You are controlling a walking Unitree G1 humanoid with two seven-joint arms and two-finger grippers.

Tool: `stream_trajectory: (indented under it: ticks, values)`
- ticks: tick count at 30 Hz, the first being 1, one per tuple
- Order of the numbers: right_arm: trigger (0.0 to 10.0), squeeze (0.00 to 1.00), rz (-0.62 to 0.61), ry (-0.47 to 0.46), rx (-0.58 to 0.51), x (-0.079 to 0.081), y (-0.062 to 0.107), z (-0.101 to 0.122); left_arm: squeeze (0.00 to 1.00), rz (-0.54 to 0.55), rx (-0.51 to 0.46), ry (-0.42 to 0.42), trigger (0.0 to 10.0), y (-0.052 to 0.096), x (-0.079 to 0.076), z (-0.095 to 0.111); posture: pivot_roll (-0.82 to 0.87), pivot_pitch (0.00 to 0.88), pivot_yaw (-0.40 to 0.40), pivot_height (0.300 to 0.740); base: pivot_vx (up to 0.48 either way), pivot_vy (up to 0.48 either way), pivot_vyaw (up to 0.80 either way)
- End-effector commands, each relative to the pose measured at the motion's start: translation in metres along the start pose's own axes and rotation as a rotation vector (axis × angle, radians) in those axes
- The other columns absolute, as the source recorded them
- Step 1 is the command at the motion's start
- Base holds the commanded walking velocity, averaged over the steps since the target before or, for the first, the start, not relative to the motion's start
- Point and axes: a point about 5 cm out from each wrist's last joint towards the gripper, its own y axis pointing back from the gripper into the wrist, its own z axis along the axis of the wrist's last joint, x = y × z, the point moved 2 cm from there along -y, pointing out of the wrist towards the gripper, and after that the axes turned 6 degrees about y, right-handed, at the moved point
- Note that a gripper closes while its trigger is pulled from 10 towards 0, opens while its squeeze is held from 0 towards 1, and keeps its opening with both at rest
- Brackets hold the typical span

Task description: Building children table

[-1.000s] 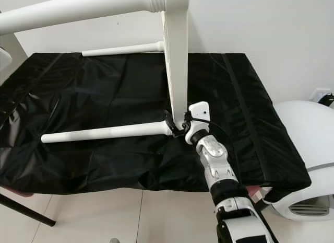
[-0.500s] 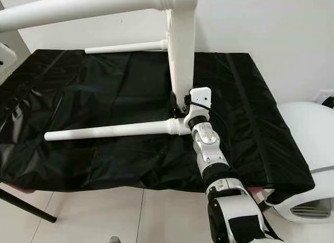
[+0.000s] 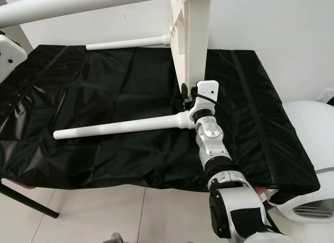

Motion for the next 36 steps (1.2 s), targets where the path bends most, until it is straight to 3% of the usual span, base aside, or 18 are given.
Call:
stream_trajectory:
  ticks: [1,11,13,22,25,30,33,36]
  values:
    - [0.0,0.00,-0.243,0.002,-0.215,-0.059,-0.010,0.049,0.00,-0.181,0.184,0.068,10.0,0.017,-0.038,-0.038,0.03,0.000,-0.039,0.740,0.000,0.000,0.00]
    - [0.0,0.00,-0.250,0.088,-0.394,-0.071,-0.015,0.097,0.00,-0.185,0.215,0.122,10.0,0.023,-0.051,-0.040,0.02,0.000,-0.042,0.740,0.000,0.000,0.00]
    - [0.0,0.00,-0.262,0.119,-0.453,-0.081,-0.017,0.117,0.00,-0.181,0.228,0.145,10.0,0.024,-0.054,-0.040,0.02,0.000,-0.049,0.740,0.000,0.000,0.00]
    - [0.0,0.00,-0.268,0.171,-0.519,-0.091,-0.020,0.143,0.00,-0.166,0.252,0.191,10.0,0.026,-0.057,-0.042,0.02,0.000,-0.059,0.740,0.000,0.000,0.00]
    - [0.0,0.00,-0.240,0.225,-0.598,-0.096,-0.026,0.175,0.00,-0.158,0.287,0.231,10.0,0.032,-0.065,-0.044,0.01,0.000,-0.075,0.740,0.000,0.000,0.00]
    - [0.0,0.00,-0.217,0.253,-0.637,-0.096,-0.029,0.191,0.00,-0.155,0.305,0.251,10.0,0.036,-0.068,-0.045,0.02,0.000,-0.084,0.740,0.000,0.000,0.00]
    - [0.0,0.00,-0.131,0.334,-0.730,-0.088,-0.036,0.230,0.00,-0.117,0.365,0.365,10.0,0.043,-0.070,-0.050,0.02,0.000,-0.104,0.740,0.000,0.000,0.00]
    - [0.0,0.00,-0.104,0.361,-0.760,-0.084,-0.038,0.243,0.00,-0.101,0.386,0.393,10.0,0.046,-0.070,-0.053,0.02,0.000,-0.107,0.740,0.000,0.000,0.00]
